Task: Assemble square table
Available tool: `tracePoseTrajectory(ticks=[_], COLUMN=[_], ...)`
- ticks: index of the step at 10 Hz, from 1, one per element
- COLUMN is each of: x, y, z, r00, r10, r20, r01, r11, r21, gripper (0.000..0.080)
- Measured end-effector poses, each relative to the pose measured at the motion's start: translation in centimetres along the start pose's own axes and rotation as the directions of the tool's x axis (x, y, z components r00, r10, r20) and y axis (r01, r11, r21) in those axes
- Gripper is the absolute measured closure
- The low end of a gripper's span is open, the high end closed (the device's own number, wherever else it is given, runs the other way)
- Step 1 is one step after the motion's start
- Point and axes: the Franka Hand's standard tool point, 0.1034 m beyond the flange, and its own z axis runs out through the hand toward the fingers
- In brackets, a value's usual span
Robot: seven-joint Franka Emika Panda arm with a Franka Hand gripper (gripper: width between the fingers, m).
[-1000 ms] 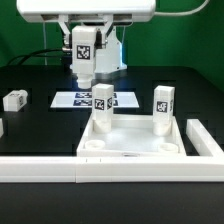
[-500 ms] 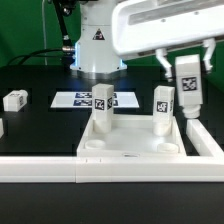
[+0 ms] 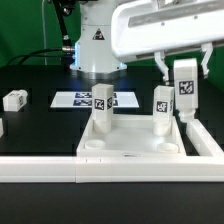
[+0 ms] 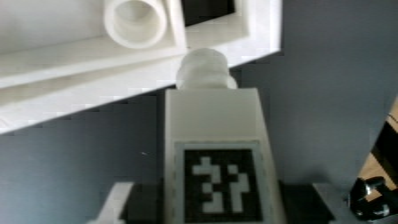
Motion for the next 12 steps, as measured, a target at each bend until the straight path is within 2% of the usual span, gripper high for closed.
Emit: tracePoseTrajectory(ticks=[1, 2, 4, 6, 12], x=[-0.8, -0.4, -0.8, -0.6, -1.9], y=[0.7, 0.9, 1.7, 2.0, 2.7], z=[1.3, 1.7, 2.2, 2.3, 3.7], r00=[1.000, 1.000, 0.999, 0.999, 0.998], r10=[-0.024, -0.028, -0.050, -0.051, -0.061], r20=[0.009, 0.002, -0.003, -0.004, -0.006], r01=[0.024, 0.028, 0.050, 0.051, 0.060], r11=[1.000, 0.999, 0.998, 0.998, 0.997], r21=[-0.018, -0.023, -0.036, -0.039, -0.055], gripper=[0.0508, 0.0508, 0.0508, 0.0508, 0.0508])
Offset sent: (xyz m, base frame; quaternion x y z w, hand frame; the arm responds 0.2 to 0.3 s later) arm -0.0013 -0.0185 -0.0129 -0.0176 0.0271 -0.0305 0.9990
